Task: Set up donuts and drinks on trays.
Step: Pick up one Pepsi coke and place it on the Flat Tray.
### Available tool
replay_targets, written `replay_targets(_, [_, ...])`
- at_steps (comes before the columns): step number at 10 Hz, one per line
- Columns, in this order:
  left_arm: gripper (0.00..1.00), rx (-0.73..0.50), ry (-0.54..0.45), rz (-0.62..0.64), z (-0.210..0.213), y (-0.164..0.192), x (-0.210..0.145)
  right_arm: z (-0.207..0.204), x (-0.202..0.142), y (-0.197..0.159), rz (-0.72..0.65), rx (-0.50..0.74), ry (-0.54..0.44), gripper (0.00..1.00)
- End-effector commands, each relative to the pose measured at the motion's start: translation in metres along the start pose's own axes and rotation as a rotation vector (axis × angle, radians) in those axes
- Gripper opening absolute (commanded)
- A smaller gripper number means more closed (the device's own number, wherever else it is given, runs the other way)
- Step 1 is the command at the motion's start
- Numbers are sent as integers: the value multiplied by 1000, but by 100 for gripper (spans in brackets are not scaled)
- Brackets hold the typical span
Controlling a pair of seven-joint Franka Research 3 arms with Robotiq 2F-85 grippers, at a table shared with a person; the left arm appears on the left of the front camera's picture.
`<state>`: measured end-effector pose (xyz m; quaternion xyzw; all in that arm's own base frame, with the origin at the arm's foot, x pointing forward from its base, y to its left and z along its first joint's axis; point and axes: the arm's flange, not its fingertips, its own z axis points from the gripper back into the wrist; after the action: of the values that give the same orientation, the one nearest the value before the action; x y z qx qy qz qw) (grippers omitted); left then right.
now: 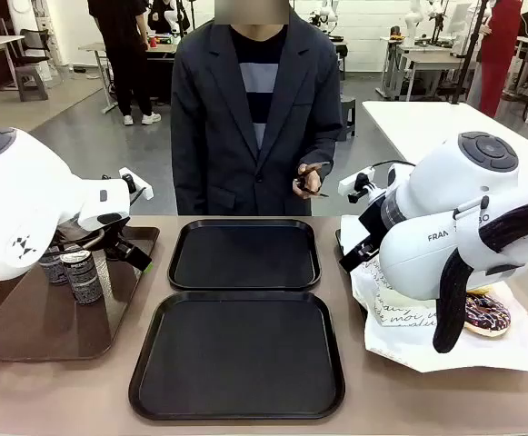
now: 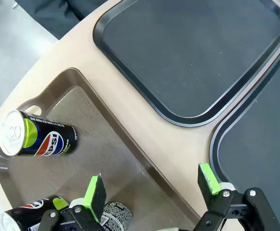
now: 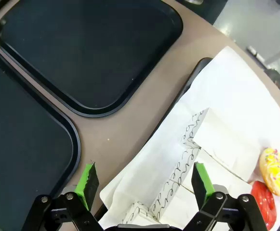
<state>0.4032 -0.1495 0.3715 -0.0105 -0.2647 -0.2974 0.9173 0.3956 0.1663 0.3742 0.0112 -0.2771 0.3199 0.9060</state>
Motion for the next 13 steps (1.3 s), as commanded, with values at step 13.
replay_targets(13, [100,0,0,0,0,0,0,0,0,0,0,0,0,100])
